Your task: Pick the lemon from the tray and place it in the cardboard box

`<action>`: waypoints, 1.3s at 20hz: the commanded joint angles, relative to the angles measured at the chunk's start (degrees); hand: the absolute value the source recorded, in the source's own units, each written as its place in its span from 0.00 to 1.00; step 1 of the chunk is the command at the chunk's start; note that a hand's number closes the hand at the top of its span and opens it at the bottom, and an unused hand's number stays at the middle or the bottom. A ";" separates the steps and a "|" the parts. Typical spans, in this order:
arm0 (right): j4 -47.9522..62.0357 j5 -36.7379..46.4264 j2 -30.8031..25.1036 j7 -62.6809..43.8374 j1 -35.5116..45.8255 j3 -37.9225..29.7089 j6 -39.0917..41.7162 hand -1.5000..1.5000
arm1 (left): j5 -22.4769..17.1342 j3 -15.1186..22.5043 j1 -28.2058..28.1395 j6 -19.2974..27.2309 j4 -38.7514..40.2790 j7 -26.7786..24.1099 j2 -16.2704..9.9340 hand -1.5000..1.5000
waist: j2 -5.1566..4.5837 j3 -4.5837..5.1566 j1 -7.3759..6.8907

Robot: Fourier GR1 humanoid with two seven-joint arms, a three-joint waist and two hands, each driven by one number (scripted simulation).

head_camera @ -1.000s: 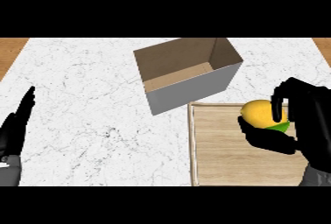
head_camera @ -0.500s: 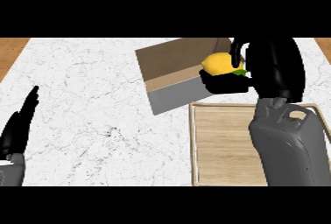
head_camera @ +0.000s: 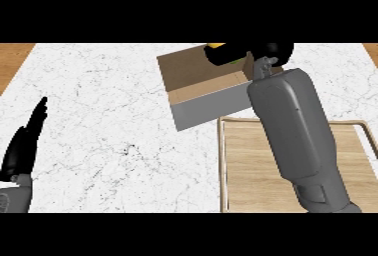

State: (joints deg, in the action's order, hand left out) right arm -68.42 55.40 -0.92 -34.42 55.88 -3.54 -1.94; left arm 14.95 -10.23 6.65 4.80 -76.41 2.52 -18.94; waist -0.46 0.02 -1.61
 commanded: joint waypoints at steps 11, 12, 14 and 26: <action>38.32 -4.65 0.85 5.68 12.07 -9.52 -20.27 0.00 | 0.20 0.52 3.50 -1.40 0.27 2.11 0.00 0.50 | -0.78 -0.04 -1.87; 40.38 -3.99 -0.30 4.81 16.31 -12.15 -18.29 0.00 | 0.78 0.60 4.35 -0.41 0.15 2.73 0.39 0.50 | -0.77 -0.03 -1.47; 43.16 -5.90 -1.12 8.23 14.72 -13.53 -19.60 0.00 | 0.00 0.77 0.78 -1.51 -4.46 3.58 0.28 0.50 | -0.62 -0.08 -2.11; 43.71 -11.12 0.88 26.03 14.45 -18.35 -37.74 0.00 | 0.47 -0.54 2.84 -1.49 -0.30 2.42 -0.53 0.50 | -0.41 -0.06 -0.54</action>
State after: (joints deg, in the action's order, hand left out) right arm -23.56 46.70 -0.62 -12.72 71.41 -19.74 -34.27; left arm 15.61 -9.98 8.37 3.81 -77.41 3.75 -18.58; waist -0.93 0.07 -2.97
